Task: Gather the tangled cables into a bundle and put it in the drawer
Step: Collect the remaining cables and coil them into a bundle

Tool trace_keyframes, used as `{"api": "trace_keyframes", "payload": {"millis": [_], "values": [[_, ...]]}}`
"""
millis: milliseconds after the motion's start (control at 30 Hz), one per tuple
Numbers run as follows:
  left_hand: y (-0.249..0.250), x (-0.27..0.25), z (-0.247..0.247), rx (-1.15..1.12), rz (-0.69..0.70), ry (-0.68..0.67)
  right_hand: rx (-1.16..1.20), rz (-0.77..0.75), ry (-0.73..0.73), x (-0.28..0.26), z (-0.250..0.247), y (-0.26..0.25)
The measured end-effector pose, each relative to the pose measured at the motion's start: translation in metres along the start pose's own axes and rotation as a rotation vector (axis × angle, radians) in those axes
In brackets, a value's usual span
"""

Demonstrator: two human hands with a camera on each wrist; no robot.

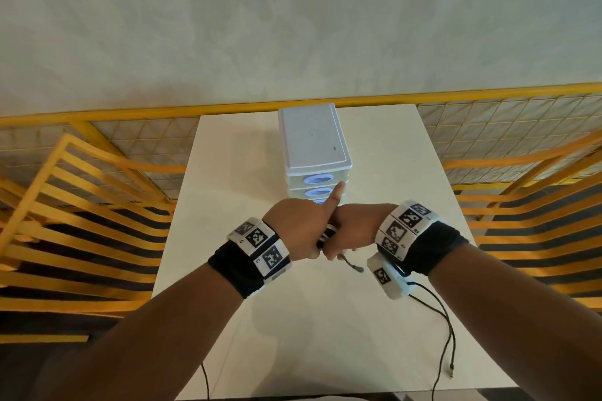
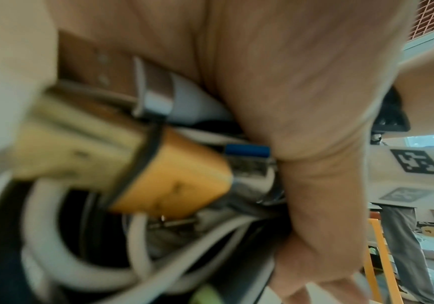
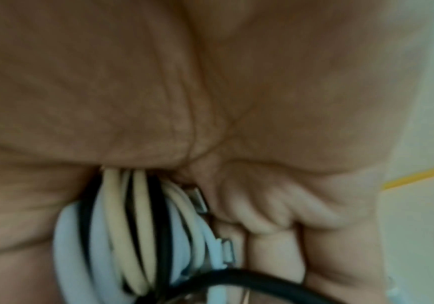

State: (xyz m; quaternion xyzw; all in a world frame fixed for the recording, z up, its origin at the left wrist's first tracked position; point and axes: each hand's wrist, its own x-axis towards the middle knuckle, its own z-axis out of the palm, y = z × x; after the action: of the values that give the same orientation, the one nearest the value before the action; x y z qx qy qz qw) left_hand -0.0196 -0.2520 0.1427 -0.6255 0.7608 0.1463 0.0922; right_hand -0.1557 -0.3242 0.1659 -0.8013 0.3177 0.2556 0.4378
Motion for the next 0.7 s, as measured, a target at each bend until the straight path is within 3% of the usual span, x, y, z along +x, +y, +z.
{"api": "trace_keyframes", "payload": {"millis": [500, 600, 700], "values": [[-0.005, -0.006, 0.008, -0.146, -0.020, 0.087, 0.137, -0.014, 0.090, 0.006, 0.019, 0.018], [-0.017, -0.013, 0.009, -0.274, -0.012, 0.189, 0.222, -0.016, 0.128, 0.006, 0.019, 0.031], [-0.034, -0.030, 0.014, -0.613, -0.105, 0.409, 0.342, -0.015, 0.191, 0.003, 0.014, 0.045]]}}
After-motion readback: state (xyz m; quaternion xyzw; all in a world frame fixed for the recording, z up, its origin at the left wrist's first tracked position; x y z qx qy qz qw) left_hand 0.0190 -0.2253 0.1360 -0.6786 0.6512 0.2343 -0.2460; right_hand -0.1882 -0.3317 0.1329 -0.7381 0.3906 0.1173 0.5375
